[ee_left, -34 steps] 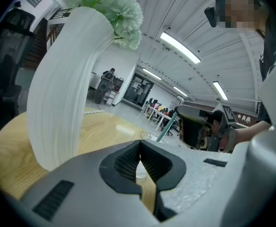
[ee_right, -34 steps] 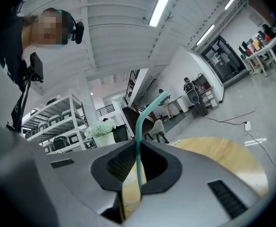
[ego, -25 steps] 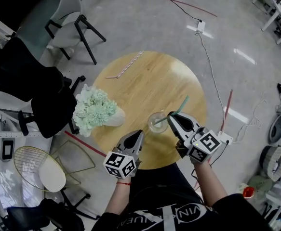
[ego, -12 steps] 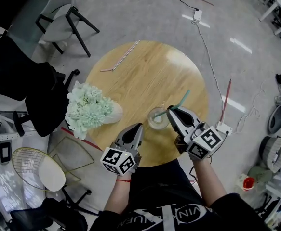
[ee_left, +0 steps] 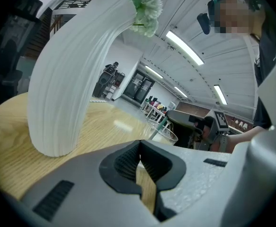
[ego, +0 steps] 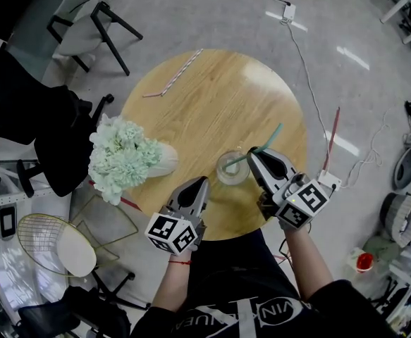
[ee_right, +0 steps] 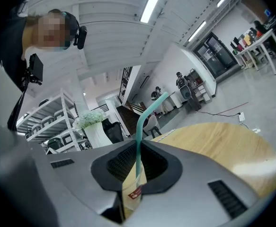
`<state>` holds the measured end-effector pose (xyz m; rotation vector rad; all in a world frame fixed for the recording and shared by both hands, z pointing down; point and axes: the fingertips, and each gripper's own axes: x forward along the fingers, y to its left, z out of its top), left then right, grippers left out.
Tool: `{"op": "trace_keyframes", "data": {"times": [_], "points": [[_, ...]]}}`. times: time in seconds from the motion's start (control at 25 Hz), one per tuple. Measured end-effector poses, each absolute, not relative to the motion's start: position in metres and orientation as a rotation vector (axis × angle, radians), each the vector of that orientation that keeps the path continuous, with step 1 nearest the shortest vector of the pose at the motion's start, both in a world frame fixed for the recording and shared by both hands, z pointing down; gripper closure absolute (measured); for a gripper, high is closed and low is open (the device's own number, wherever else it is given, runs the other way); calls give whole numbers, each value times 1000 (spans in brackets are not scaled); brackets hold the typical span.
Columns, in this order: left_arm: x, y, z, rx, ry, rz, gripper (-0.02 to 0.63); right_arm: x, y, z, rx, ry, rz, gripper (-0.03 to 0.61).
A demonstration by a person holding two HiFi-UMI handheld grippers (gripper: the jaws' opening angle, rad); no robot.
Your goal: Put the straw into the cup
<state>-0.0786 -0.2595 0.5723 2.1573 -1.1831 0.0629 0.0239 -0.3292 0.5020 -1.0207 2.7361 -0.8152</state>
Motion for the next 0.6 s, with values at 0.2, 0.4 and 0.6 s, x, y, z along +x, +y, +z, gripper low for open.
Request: {"op": "trace_keyframes", "data": {"times": [0.2,0.4,0.6], "points": [[-78,-261,572,2160,-1178,65,606,25,-329,506,-1021,2743,-824,555],[-80,-261,571,2162,-1176,66,606,22,-329,507,-1021,2761,-829,555],[-84,-262,572,2162,-1174,65,606,18,-328,505,-1016,2747,-845,554]]}}
